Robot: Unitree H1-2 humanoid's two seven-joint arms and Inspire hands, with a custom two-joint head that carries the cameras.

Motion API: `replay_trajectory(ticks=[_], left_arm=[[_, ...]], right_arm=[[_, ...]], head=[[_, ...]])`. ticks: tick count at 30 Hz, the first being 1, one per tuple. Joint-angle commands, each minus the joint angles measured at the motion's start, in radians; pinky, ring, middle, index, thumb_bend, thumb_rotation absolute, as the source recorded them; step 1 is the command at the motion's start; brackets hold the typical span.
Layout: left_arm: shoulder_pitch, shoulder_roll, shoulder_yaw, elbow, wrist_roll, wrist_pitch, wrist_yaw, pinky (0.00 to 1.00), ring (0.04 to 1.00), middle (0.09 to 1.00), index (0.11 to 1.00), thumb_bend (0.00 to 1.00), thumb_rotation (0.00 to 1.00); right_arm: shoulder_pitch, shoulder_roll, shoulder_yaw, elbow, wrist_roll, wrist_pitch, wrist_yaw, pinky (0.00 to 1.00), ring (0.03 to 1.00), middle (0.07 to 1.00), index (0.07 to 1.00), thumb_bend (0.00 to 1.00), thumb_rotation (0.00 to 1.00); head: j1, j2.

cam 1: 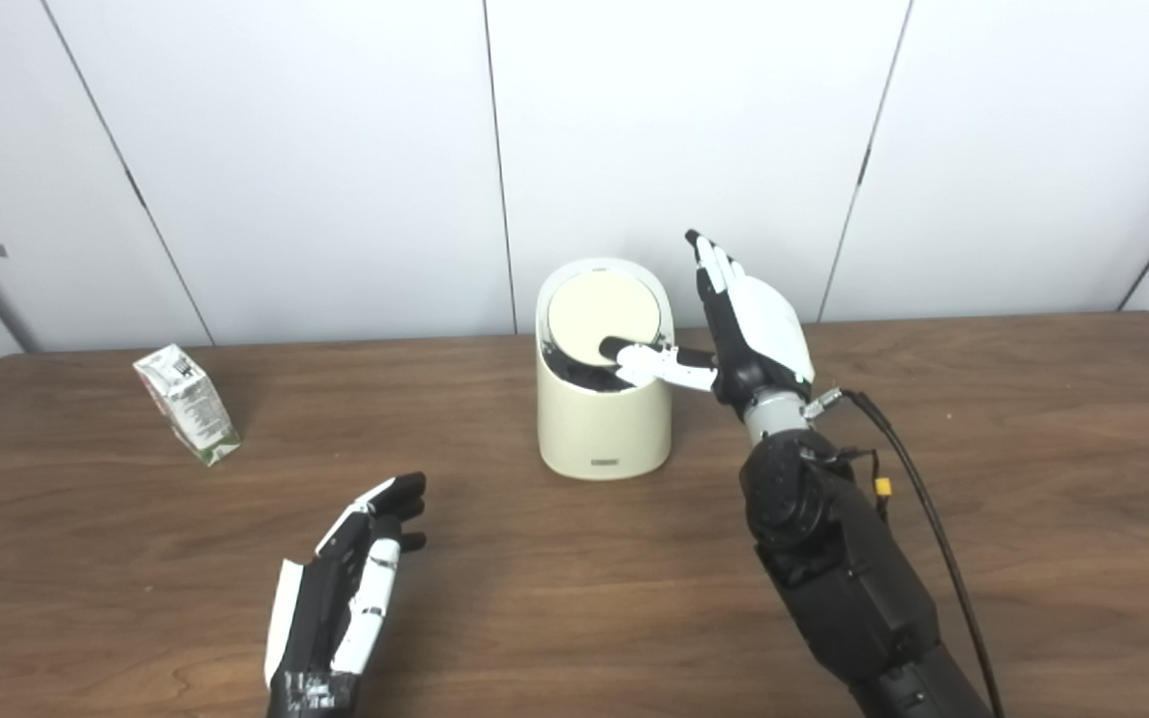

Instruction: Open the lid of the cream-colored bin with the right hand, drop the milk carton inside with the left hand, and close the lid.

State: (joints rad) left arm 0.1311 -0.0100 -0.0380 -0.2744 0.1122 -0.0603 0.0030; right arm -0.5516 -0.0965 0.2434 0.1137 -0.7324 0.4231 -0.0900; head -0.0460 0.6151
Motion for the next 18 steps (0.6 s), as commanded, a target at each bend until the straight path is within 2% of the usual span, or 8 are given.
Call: replay_trajectory(ticks=[1, 11, 17, 18], left_arm=[[-0.014, -0.005, -0.004, -0.009, 0.010, -0.038, 0.011, 0.72, 0.813, 0.825, 0.817, 0.26, 0.78], [-0.014, -0.004, -0.005, -0.008, 0.008, -0.038, 0.012, 0.73, 0.815, 0.828, 0.820, 0.25, 0.78], [-0.013, -0.003, -0.007, -0.013, 0.012, -0.034, 0.011, 0.73, 0.817, 0.830, 0.820, 0.26, 0.79], [-0.013, -0.003, -0.008, -0.014, 0.013, -0.033, 0.011, 0.73, 0.816, 0.829, 0.819, 0.26, 0.79]], right_arm=[[-0.046, -0.009, -0.007, -0.021, -0.008, -0.007, -0.011, 1.00, 1.000, 1.000, 1.000, 0.69, 0.73], [-0.037, -0.010, -0.003, -0.024, -0.009, -0.006, -0.014, 1.00, 1.000, 1.000, 1.000, 0.69, 0.71], [-0.040, -0.018, 0.010, -0.029, -0.038, 0.012, -0.013, 1.00, 1.000, 1.000, 1.000, 0.80, 0.53], [-0.039, -0.017, 0.010, -0.031, -0.039, 0.014, -0.014, 1.00, 1.000, 1.000, 1.000, 0.83, 0.47]], head=[[-0.001, 0.000], [-0.002, 0.003], [-0.001, 0.008], [-0.001, 0.008]])
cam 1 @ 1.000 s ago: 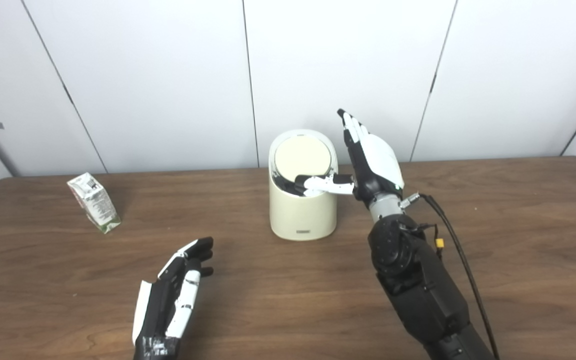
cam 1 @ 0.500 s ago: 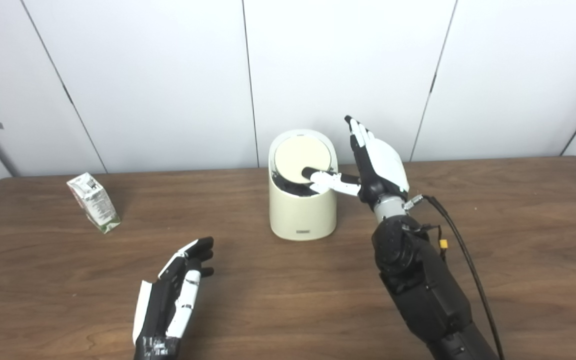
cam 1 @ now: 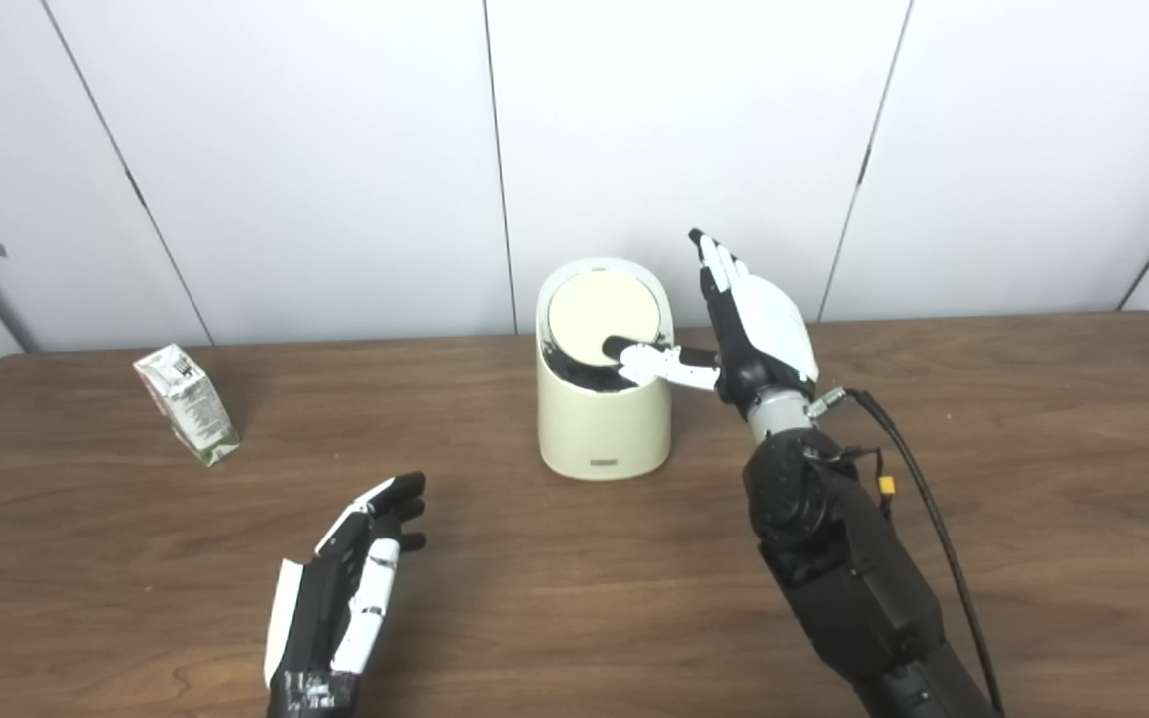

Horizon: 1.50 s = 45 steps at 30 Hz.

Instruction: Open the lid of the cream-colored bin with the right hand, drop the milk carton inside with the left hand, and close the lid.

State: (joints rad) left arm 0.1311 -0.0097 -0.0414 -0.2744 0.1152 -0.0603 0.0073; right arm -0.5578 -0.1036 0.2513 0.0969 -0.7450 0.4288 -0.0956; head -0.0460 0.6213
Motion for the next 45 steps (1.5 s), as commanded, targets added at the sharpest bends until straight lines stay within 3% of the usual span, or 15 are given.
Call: replay_trajectory(ticks=[1, 3, 8, 16, 23, 26, 29, 30, 32, 38, 45], left_arm=[[-0.013, -0.002, -0.005, -0.015, 0.011, -0.034, 0.007, 0.73, 0.817, 0.829, 0.820, 0.26, 0.79], [-0.014, -0.002, -0.006, -0.016, 0.008, -0.032, 0.005, 0.74, 0.822, 0.829, 0.821, 0.26, 0.79], [-0.016, -0.002, -0.007, -0.016, 0.008, -0.031, 0.005, 0.74, 0.831, 0.832, 0.823, 0.26, 0.79], [-0.021, -0.005, -0.011, -0.017, 0.016, -0.030, 0.011, 0.74, 0.828, 0.829, 0.821, 0.26, 0.78], [-0.020, -0.001, -0.013, -0.021, 0.014, -0.030, 0.013, 0.75, 0.831, 0.828, 0.821, 0.26, 0.79], [-0.021, 0.001, -0.012, -0.020, 0.011, -0.029, 0.012, 0.75, 0.834, 0.828, 0.821, 0.25, 0.79], [-0.022, 0.003, -0.013, -0.019, 0.008, -0.030, 0.011, 0.75, 0.838, 0.828, 0.821, 0.26, 0.79], [-0.022, 0.003, -0.013, -0.019, 0.010, -0.030, 0.011, 0.76, 0.839, 0.827, 0.820, 0.26, 0.79], [-0.022, 0.002, -0.013, -0.018, 0.007, -0.026, 0.011, 0.76, 0.838, 0.826, 0.820, 0.27, 0.79], [-0.024, 0.002, -0.014, -0.015, 0.015, -0.028, 0.014, 0.75, 0.832, 0.829, 0.821, 0.26, 0.78], [-0.020, -0.004, -0.016, -0.018, 0.010, -0.028, 0.016, 0.75, 0.831, 0.830, 0.822, 0.26, 0.78]], right_arm=[[-0.033, -0.010, 0.003, -0.016, -0.029, 0.010, -0.007, 1.00, 1.000, 1.000, 1.000, 0.85, 0.43], [-0.033, -0.011, 0.004, -0.018, -0.035, 0.013, -0.007, 1.00, 1.000, 1.000, 1.000, 0.88, 0.35], [-0.034, -0.014, 0.011, -0.011, -0.052, 0.016, -0.025, 1.00, 1.000, 1.000, 1.000, 0.90, 0.26], [-0.036, -0.024, 0.029, -0.006, -0.085, 0.030, -0.008, 1.00, 1.000, 1.000, 1.000, 0.85, 0.29], [-0.027, -0.025, 0.035, -0.008, -0.099, 0.030, -0.001, 1.00, 1.000, 1.000, 1.000, 0.91, 0.24], [-0.022, -0.022, 0.032, -0.018, -0.085, 0.028, 0.006, 1.00, 1.000, 1.000, 1.000, 0.88, 0.31], [-0.015, -0.019, 0.023, -0.036, -0.066, 0.022, 0.015, 1.00, 1.000, 1.000, 1.000, 0.81, 0.59], [-0.013, -0.018, 0.019, -0.042, -0.059, 0.018, 0.018, 1.00, 1.000, 1.000, 1.000, 0.79, 0.74], [-0.011, -0.019, 0.014, -0.048, -0.049, 0.007, 0.020, 1.00, 1.000, 1.000, 1.000, 0.78, 0.82], [-0.002, -0.022, 0.004, -0.054, -0.032, -0.011, 0.021, 1.00, 1.000, 1.000, 1.000, 0.81, 0.97], [0.033, -0.026, -0.017, -0.084, 0.006, -0.038, 0.006, 1.00, 1.000, 1.000, 1.000, 0.84, 1.00]], head=[[-0.001, 0.001], [-0.004, 0.004], [-0.003, 0.008], [-0.002, 0.005], [-0.003, 0.006], [-0.006, 0.004], [-0.006, 0.004], [-0.006, 0.004], [-0.005, 0.002], [-0.003, 0.000], [0.003, 0.001]])
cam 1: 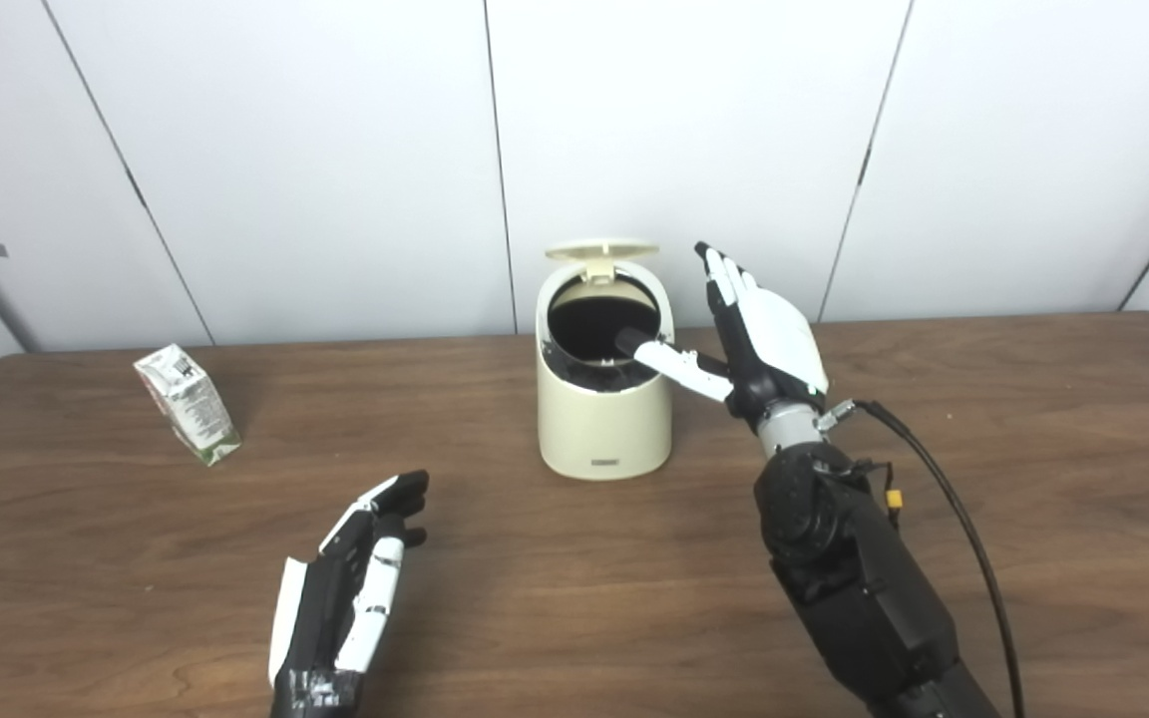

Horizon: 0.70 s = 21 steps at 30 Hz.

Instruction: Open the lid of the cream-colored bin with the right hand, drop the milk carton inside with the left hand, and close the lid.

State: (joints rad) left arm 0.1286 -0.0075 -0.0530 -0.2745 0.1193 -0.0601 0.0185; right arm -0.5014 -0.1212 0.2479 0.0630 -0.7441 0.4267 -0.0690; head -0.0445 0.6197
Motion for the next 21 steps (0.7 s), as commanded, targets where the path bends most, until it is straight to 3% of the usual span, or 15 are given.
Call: replay_trajectory(ticks=[1, 6, 9, 11, 13, 14, 15, 17, 18, 21], left_arm=[[-0.018, -0.007, -0.005, -0.020, 0.008, -0.029, 0.005, 0.74, 0.826, 0.829, 0.821, 0.26, 0.78], [-0.015, -0.005, -0.004, -0.030, 0.009, -0.026, 0.005, 0.75, 0.831, 0.830, 0.823, 0.26, 0.79], [-0.014, -0.003, -0.002, -0.031, 0.005, -0.025, 0.004, 0.75, 0.835, 0.826, 0.821, 0.25, 0.79], [-0.012, -0.002, -0.001, -0.033, 0.002, -0.021, 0.003, 0.75, 0.836, 0.826, 0.821, 0.26, 0.79], [-0.012, -0.002, -0.001, -0.033, 0.001, -0.024, 0.003, 0.75, 0.836, 0.825, 0.820, 0.26, 0.79], [-0.012, -0.002, 0.000, -0.033, -0.001, -0.024, 0.003, 0.75, 0.835, 0.825, 0.819, 0.26, 0.78], [-0.012, -0.003, 0.001, -0.034, -0.004, -0.026, 0.003, 0.74, 0.827, 0.822, 0.816, 0.25, 0.77], [-0.012, -0.002, 0.003, -0.034, -0.006, -0.026, 0.004, 0.74, 0.823, 0.820, 0.815, 0.24, 0.76], [-0.013, -0.001, 0.004, -0.034, -0.007, -0.025, 0.003, 0.73, 0.819, 0.822, 0.815, 0.23, 0.76], [-0.014, 0.001, 0.009, -0.032, -0.019, -0.024, 0.000, 0.73, 0.815, 0.824, 0.817, 0.23, 0.75]], right_arm=[[-0.009, -0.008, -0.023, -0.077, 0.020, -0.035, -0.013, 1.00, 1.000, 1.000, 1.000, 0.86, 1.00], [0.057, -0.009, -0.040, -0.224, 0.040, -0.017, 0.021, 1.00, 1.000, 1.000, 1.000, 0.88, 1.00], [0.118, 0.002, -0.074, -0.294, 0.083, -0.060, -0.004, 0.99, 1.000, 1.000, 1.000, 0.90, 1.00], [0.176, 0.007, -0.093, -0.348, 0.109, -0.081, -0.015, 0.95, 1.000, 1.000, 1.000, 0.86, 1.00], [0.230, 0.008, -0.107, -0.388, 0.137, -0.112, -0.021, 0.92, 1.000, 1.000, 1.000, 0.77, 1.00], [0.255, 0.010, -0.114, -0.405, 0.156, -0.125, -0.022, 0.92, 0.996, 1.000, 1.000, 0.69, 0.97], [0.294, 0.012, -0.122, -0.422, 0.185, -0.158, -0.027, 0.87, 0.956, 0.976, 0.979, 0.47, 0.91], [0.362, 0.021, -0.139, -0.443, 0.238, -0.214, -0.042, 0.83, 0.927, 0.950, 0.956, 0.37, 0.87], [0.389, 0.027, -0.147, -0.448, 0.260, -0.238, -0.049, 0.76, 0.871, 0.896, 0.903, 0.26, 0.78], [0.461, 0.049, -0.171, -0.452, 0.339, -0.302, -0.059, 0.73, 0.836, 0.857, 0.855, 0.19, 0.73]], head=[[0.002, 0.002], [0.004, 0.009], [0.007, 0.010], [0.005, 0.011], [0.005, 0.011], [0.008, 0.012], [0.012, 0.014], [0.009, 0.015], [0.007, 0.015], [0.001, 0.014]])
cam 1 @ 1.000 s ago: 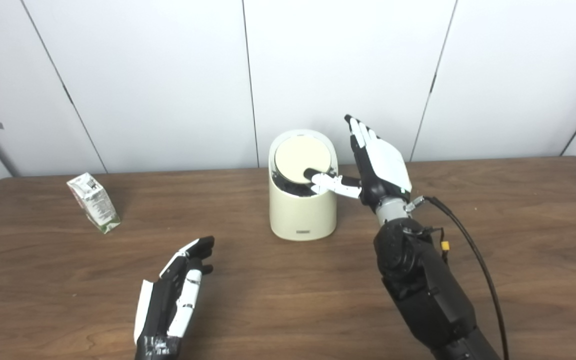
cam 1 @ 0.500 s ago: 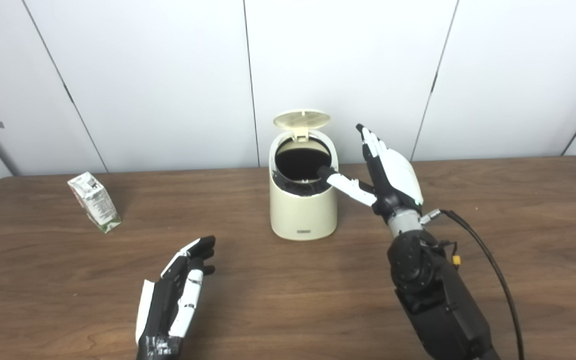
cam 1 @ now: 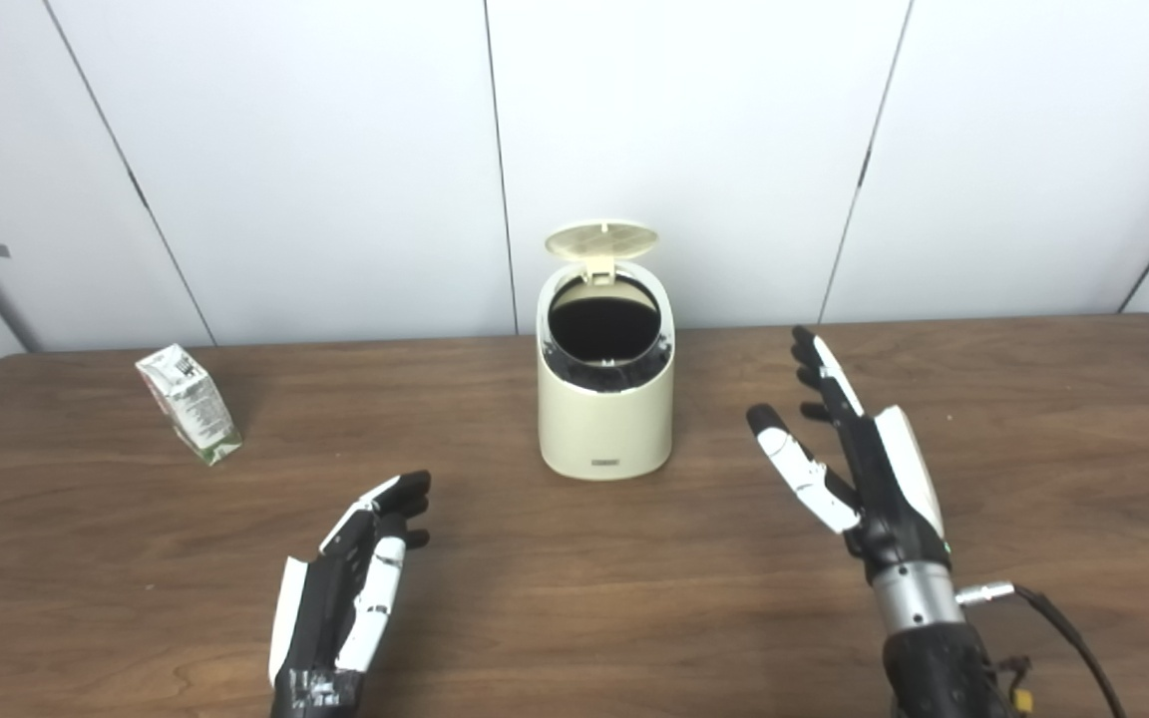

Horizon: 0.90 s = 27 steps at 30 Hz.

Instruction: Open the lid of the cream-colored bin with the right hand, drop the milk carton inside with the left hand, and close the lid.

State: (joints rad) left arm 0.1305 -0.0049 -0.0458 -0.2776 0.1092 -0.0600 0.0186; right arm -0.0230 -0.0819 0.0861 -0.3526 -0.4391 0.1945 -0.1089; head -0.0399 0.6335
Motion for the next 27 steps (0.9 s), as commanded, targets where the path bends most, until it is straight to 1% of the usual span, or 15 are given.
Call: replay_trajectory(ticks=[1, 3, 5, 6, 8, 9, 11, 14, 17, 20, 24, 26, 27], left_arm=[[-0.017, -0.001, 0.003, -0.026, -0.012, -0.027, 0.000, 0.73, 0.814, 0.825, 0.818, 0.23, 0.75], [-0.018, -0.001, 0.004, -0.023, -0.018, -0.031, -0.001, 0.72, 0.805, 0.823, 0.817, 0.23, 0.74], [-0.021, 0.000, 0.005, -0.021, -0.019, -0.030, -0.001, 0.71, 0.802, 0.822, 0.818, 0.22, 0.74], [-0.022, 0.000, 0.005, -0.021, -0.018, -0.030, -0.001, 0.71, 0.797, 0.822, 0.819, 0.22, 0.72], [-0.022, -0.003, 0.007, -0.023, -0.022, -0.030, 0.001, 0.70, 0.792, 0.821, 0.818, 0.22, 0.70], [-0.022, -0.004, 0.008, -0.024, -0.023, -0.030, 0.002, 0.69, 0.785, 0.818, 0.816, 0.22, 0.69], [-0.021, -0.006, 0.009, -0.029, -0.021, -0.028, 0.004, 0.69, 0.782, 0.817, 0.817, 0.23, 0.68], [-0.018, -0.009, 0.010, -0.035, -0.021, -0.024, 0.005, 0.69, 0.781, 0.817, 0.819, 0.23, 0.68], [-0.019, -0.007, 0.011, -0.036, -0.024, -0.022, 0.002, 0.69, 0.783, 0.820, 0.822, 0.23, 0.68], [-0.019, -0.007, 0.011, -0.040, -0.021, -0.019, 0.003, 0.69, 0.783, 0.820, 0.825, 0.22, 0.68], [-0.019, -0.012, 0.012, -0.050, -0.008, -0.015, 0.010, 0.68, 0.777, 0.814, 0.814, 0.24, 0.69], [-0.019, -0.012, 0.011, -0.051, -0.009, -0.016, 0.009, 0.68, 0.776, 0.813, 0.811, 0.24, 0.68], [-0.019, -0.010, 0.011, -0.050, -0.012, -0.018, 0.007, 0.68, 0.779, 0.815, 0.813, 0.24, 0.68]], right_arm=[[0.009, 0.016, -0.015, -0.043, 0.062, -0.084, -0.015, 0.73, 0.837, 0.857, 0.849, 0.19, 0.73], [0.047, 0.021, -0.020, -0.058, 0.091, -0.100, -0.006, 0.75, 0.845, 0.860, 0.847, 0.19, 0.70], [0.063, 0.020, -0.021, -0.068, 0.093, -0.104, -0.002, 0.76, 0.850, 0.862, 0.845, 0.18, 0.66], [0.067, 0.019, -0.021, -0.072, 0.090, -0.103, -0.001, 0.75, 0.849, 0.857, 0.841, 0.18, 0.63], [0.074, 0.017, -0.026, -0.067, 0.084, -0.099, -0.003, 0.75, 0.845, 0.852, 0.838, 0.18, 0.60], [0.076, 0.017, -0.029, -0.062, 0.085, -0.097, -0.004, 0.75, 0.847, 0.852, 0.839, 0.18, 0.57], [0.077, 0.015, -0.036, -0.047, 0.088, -0.099, -0.007, 0.74, 0.846, 0.851, 0.839, 0.18, 0.54], [0.078, 0.019, -0.044, -0.037, 0.096, -0.100, -0.009, 0.75, 0.851, 0.853, 0.841, 0.18, 0.53], [0.075, 0.015, -0.048, -0.014, 0.103, -0.126, -0.011, 0.74, 0.848, 0.851, 0.838, 0.17, 0.52], [0.072, 0.015, -0.060, 0.006, 0.143, -0.141, -0.001, 0.74, 0.844, 0.856, 0.841, 0.17, 0.53], [0.070, 0.022, -0.069, 0.007, 0.166, -0.135, -0.001, 0.76, 0.855, 0.865, 0.849, 0.17, 0.56], [0.071, 0.020, -0.065, 0.003, 0.144, -0.119, -0.002, 0.77, 0.858, 0.868, 0.848, 0.16, 0.54], [0.071, 0.018, -0.063, 0.003, 0.122, -0.111, -0.005, 0.76, 0.853, 0.864, 0.846, 0.16, 0.55]], head=[[-0.003, 0.000], [-0.005, 0.000], [-0.002, -0.001], [0.000, -0.001], [0.000, -0.001], [0.002, 0.001], [0.002, 0.001], [-0.003, 0.008], [-0.007, 0.008], [0.004, 0.013], [0.007, 0.017], [0.007, 0.017], [0.007, 0.017]])
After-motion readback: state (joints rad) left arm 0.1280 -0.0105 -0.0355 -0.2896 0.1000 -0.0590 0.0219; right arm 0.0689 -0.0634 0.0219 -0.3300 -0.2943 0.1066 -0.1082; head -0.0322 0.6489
